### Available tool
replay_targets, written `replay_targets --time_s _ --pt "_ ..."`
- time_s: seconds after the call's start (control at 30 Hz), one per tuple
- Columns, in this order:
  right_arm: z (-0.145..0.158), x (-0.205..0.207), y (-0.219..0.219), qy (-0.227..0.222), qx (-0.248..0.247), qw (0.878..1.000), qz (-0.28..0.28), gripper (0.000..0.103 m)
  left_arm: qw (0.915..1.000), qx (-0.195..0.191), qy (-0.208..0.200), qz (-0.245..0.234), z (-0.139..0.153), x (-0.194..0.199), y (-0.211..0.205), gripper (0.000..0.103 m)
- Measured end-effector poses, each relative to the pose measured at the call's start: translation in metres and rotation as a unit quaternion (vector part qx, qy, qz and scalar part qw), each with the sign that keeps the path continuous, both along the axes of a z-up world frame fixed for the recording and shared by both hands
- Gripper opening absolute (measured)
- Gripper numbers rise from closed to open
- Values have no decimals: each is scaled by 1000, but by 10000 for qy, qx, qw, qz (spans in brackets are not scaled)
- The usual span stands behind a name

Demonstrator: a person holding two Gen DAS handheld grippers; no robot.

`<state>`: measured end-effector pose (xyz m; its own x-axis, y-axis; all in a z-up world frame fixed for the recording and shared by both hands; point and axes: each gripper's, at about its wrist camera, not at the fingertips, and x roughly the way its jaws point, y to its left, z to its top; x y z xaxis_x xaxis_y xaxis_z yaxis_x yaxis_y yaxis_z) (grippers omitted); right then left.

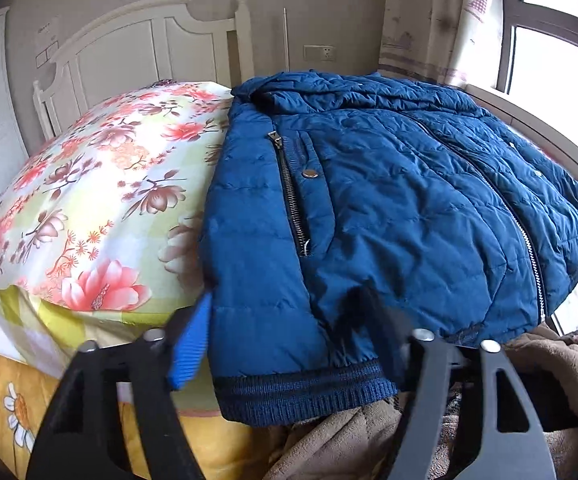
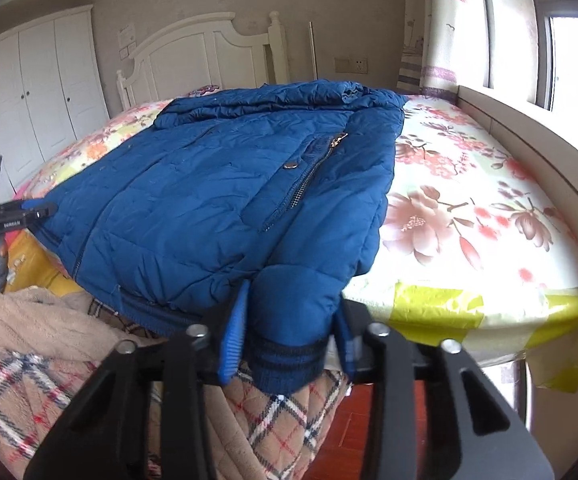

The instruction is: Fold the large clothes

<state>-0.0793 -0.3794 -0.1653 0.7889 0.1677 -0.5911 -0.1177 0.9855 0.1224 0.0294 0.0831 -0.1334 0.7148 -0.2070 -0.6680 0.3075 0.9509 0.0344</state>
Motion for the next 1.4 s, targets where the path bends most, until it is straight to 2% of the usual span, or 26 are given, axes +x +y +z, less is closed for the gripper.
replay_targets --time_s 0.03,0.07,0.1,0.2,0.33,0.4,0.47,0.57,0.7,0.77,0.87,0.93,1.0,1.07,1.17,1.27,1.3,1.33,1.37,1.4 --pt "0 -1 2 -21 -26 10000 41 21 10000 -11 -4 -65 1 -1 0 38" --pt "0 -3 3 -50 -20 9999 89 18 10000 46 -80 -26 4 -3 0 22" --pt "1 -6 4 -90 -21 9998 157 16 9999 27 -127 -4 8 -6 2 18" --pt "11 -20 2 -121 50 9990 437 16 9993 -89 -347 99 24 -20 16 17" --pt "35 -60 2 -345 72 9947 969 15 9981 -395 -466 86 51 -54 40 17" --pt "50 -83 6 -566 167 9914 1165 15 9954 -816 -501 99 66 -78 57 17" --pt "71 -100 3 -944 485 9877 1146 15 9898 -1304 -561 79 79 -90 71 17" --pt "104 -90 -3 -1361 630 9843 935 15 9782 -1940 -736 60 103 -81 85 17" --pt "147 -30 -16 -1502 733 9838 645 15 9669 -2301 -1070 272 154 -14 87 14" --pt "165 22 -18 -1384 763 9857 589 15 9668 -2370 -918 246 176 44 78 14" --pt "177 86 -8 -1217 657 9896 396 15 9721 -2285 -513 95 186 109 54 14" --pt "185 118 -5 -1143 693 9906 282 15 9768 -2074 -531 91 189 122 39 14" --pt "197 155 -10 -1086 786 9908 168 15 9871 -1417 -740 50 194 127 23 14" --pt "205 189 -18 -1017 857 9911 -3 15 9922 -826 -919 136 195 136 14 14" --pt "208 267 -40 -664 953 9917 -544 15 9928 -412 -1008 497 196 161 23 14" --pt "173 342 -86 171 1379 9815 -1317 17 9898 -360 -982 972 196 186 54 14" --pt "149 366 -106 703 1644 9704 -1623 23 9895 -441 -875 1066 191 196 66 14" --pt "135 372 -115 925 1789 9644 -1713 30 9898 -537 -786 1059 187 200 72 14" --pt "123 377 -123 1034 1934 9594 -1773 59 9912 -713 -572 961 177 208 77 14" --pt "116 375 -128 902 2053 9586 -1755 78 9926 -774 -412 836 167 214 75 14"
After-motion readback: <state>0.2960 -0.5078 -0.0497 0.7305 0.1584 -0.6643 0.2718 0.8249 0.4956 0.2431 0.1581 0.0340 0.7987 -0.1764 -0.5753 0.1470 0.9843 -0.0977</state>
